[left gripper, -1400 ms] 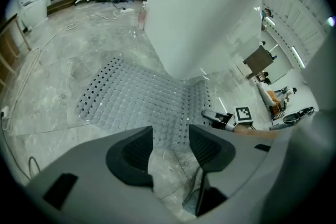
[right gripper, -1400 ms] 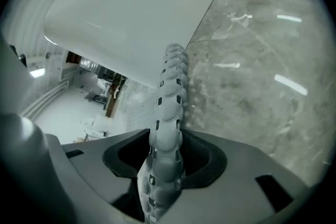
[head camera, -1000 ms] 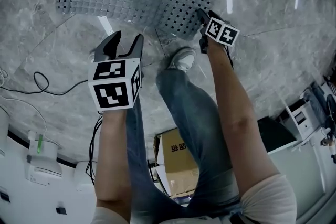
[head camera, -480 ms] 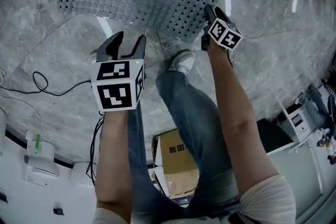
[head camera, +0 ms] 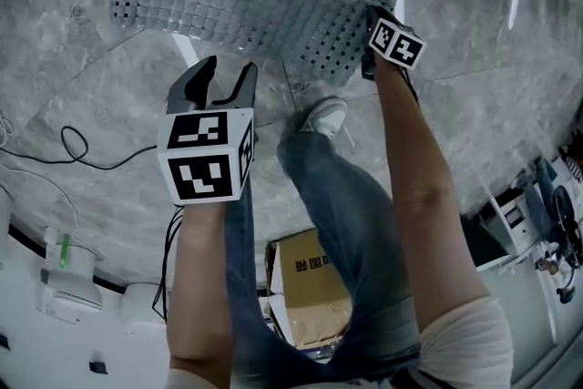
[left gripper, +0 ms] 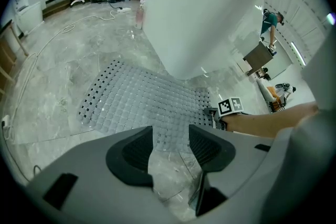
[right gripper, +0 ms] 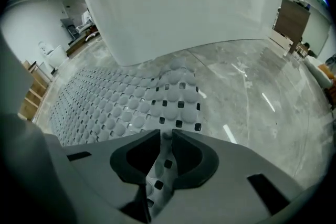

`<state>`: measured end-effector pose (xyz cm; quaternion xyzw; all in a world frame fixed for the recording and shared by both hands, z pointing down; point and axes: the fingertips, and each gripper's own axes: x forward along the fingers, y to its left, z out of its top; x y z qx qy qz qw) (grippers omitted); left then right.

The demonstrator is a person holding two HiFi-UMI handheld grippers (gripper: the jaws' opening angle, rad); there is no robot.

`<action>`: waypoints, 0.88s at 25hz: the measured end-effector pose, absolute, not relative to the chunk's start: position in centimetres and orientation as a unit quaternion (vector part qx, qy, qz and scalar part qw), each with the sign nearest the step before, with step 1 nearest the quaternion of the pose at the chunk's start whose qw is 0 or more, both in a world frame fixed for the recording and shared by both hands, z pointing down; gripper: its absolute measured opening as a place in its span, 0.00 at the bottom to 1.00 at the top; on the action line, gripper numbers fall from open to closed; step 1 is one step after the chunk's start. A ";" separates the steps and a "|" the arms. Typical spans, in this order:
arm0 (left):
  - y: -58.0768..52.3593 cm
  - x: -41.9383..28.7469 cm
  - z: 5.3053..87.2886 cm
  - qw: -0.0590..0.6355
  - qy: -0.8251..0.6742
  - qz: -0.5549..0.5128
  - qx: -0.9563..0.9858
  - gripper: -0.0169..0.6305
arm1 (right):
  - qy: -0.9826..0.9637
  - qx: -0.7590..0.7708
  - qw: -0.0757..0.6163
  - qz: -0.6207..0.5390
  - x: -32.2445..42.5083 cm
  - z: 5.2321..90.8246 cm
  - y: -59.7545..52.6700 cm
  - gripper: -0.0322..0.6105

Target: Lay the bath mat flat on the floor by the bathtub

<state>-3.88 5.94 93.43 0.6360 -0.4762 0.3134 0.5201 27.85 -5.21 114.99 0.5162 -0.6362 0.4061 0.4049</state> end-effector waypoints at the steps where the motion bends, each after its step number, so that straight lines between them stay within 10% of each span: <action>1: 5.9 -3.9 93.5 0.520 -0.475 0.313 0.637 0.38 | -0.631 0.515 0.410 0.410 27.9 115.3 -5.3 0.17; 11: 4.9 -4.1 93.3 0.524 -0.476 0.303 0.639 0.38 | -0.651 0.551 0.405 0.329 29.5 111.1 -9.5 0.12; 22: 4.5 -4.3 92.7 0.520 -0.476 0.298 0.644 0.38 | -0.635 0.524 0.396 0.406 29.4 114.2 -9.6 0.32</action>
